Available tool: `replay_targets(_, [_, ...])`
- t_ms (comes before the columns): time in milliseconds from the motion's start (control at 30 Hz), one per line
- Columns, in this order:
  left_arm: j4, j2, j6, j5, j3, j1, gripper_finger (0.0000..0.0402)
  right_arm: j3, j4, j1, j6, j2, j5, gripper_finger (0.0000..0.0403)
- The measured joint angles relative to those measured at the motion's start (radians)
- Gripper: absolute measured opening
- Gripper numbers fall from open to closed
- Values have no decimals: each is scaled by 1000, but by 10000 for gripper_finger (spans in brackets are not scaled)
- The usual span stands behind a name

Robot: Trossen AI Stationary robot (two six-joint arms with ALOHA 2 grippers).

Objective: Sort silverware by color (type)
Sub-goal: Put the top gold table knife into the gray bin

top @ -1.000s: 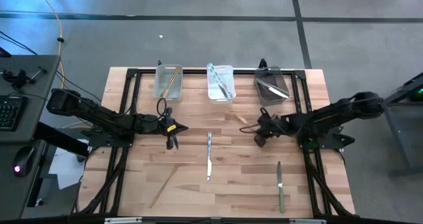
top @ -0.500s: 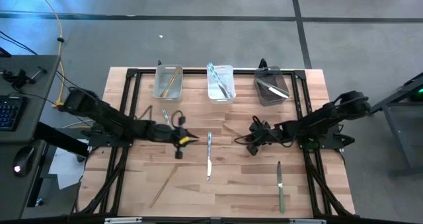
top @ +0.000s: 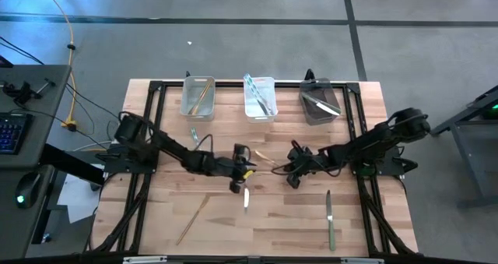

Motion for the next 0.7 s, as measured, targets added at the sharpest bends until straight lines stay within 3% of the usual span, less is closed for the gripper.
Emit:
replay_targets(367, [-148,167,80,-42,222,5,102,1,94,0,13,48,-25,3])
replay_targets(700, [-199,191,99,-103,268,24,104,1,161,0,11,54,-48,3])
